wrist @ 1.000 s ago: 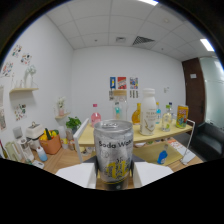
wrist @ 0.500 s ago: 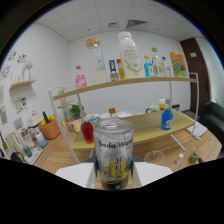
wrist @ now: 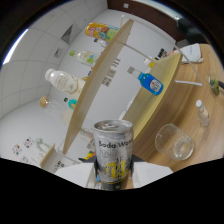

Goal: Make me a cup of Mojito.

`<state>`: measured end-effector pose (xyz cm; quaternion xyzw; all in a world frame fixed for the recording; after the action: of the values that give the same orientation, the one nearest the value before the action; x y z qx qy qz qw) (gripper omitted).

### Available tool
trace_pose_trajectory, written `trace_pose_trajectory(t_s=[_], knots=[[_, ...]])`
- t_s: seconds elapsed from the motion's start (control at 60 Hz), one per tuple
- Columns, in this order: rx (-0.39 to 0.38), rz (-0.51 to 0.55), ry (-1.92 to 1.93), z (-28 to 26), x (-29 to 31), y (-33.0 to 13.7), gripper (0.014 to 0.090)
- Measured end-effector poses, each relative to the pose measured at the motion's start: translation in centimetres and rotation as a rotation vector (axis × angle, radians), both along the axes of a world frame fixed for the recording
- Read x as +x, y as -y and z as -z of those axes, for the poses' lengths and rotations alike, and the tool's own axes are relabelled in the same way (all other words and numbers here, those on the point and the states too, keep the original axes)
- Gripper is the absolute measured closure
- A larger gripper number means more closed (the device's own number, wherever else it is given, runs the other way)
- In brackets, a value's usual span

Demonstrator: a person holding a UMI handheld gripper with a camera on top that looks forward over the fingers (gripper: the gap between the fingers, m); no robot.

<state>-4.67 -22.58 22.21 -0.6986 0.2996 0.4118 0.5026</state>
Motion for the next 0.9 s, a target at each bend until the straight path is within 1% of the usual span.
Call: trace_pose_trajectory(t_s=[0.167, 0.383, 0.55, 0.733, 0.833, 0.9], knots=[[0.013, 0.013, -0.38, -1.9, 0.4, -0.6, 0.0538], [0.036, 0.018, -0.76, -3.9, 1.1, -1.2, 0.054], [0.032, 0.062, -1.084, -4.1, 2.3, -1.4, 0.054], [0.031, 0.079, -1.172, -4.0, 2.8, -1.2, 0.0536], [0.02, 0.081, -1.138, -3.9, 2.7, -1.1, 0.0538], [0.009, 0.085, -1.048, -3.8, 2.5, -1.2, 0.0539]])
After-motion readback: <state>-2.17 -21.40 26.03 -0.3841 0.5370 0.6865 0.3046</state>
